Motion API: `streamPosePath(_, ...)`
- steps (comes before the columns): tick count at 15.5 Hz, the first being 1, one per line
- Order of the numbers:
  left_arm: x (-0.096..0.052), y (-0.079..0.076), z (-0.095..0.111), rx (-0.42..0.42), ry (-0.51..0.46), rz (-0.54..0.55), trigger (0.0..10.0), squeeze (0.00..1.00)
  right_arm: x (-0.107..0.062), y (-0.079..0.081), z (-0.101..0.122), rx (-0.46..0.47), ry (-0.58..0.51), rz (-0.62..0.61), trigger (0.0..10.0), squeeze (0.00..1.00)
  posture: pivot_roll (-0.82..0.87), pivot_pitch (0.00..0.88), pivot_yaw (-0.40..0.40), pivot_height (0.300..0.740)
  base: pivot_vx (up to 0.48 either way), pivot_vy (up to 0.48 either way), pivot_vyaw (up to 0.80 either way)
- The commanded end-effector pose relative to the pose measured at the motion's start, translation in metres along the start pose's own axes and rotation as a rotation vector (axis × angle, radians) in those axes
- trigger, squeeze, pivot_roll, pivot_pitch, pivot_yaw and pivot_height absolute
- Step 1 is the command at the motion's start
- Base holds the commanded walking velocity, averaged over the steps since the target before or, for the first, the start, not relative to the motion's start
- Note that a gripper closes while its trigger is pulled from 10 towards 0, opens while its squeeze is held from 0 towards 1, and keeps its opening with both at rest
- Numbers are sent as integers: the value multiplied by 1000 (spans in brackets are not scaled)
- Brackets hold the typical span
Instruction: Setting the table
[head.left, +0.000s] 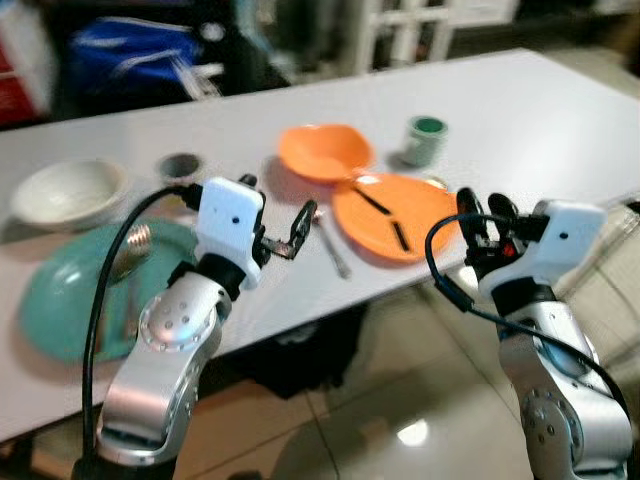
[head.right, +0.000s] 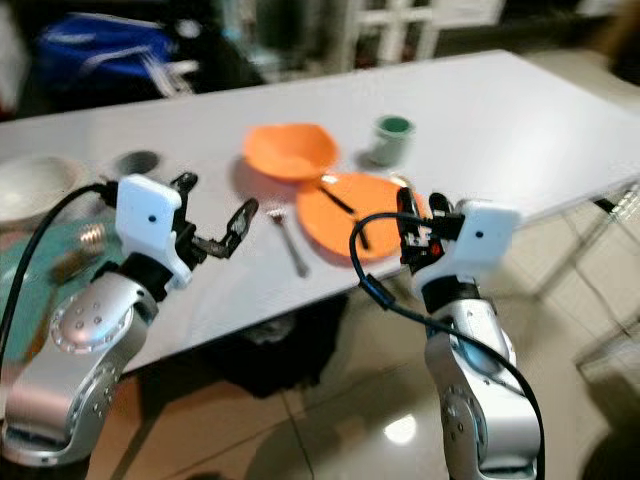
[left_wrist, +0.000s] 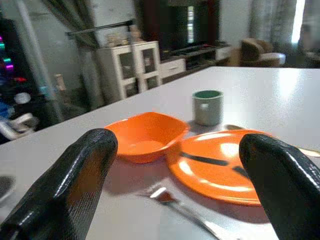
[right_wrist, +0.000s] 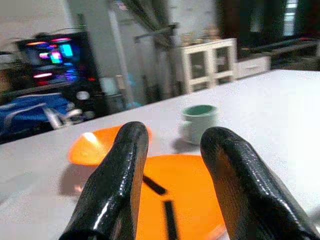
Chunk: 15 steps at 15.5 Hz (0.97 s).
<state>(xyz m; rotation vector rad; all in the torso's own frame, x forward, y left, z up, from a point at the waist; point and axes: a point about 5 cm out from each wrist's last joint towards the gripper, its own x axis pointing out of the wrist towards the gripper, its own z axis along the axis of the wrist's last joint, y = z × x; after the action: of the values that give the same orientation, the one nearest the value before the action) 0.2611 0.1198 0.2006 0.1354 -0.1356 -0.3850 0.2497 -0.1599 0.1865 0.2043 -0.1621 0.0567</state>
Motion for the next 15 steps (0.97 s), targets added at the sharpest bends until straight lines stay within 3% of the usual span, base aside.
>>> streamPosePath(1, 3, 0, 2, 17, -18, -12, 10000, 0, -2, -3, 3, -9, -6, -27, 10000, 0, -9, 10, -6, 740, 0, 0, -775)
streamPosePath(4, 5, -3, 8, -16, -63, -52, 10000, 0, -3, -7, 4, -10, -11, -72, 10000, 0, -13, 13, 0, 740, 208, 0, -775)
streamPosePath(15, 9, -12, 10, -39, -87, -107, 10000, 0, -7, -7, 6, -2, -18, -95, 10000, 0, -26, 16, 8, 740, 429, 0, -773)
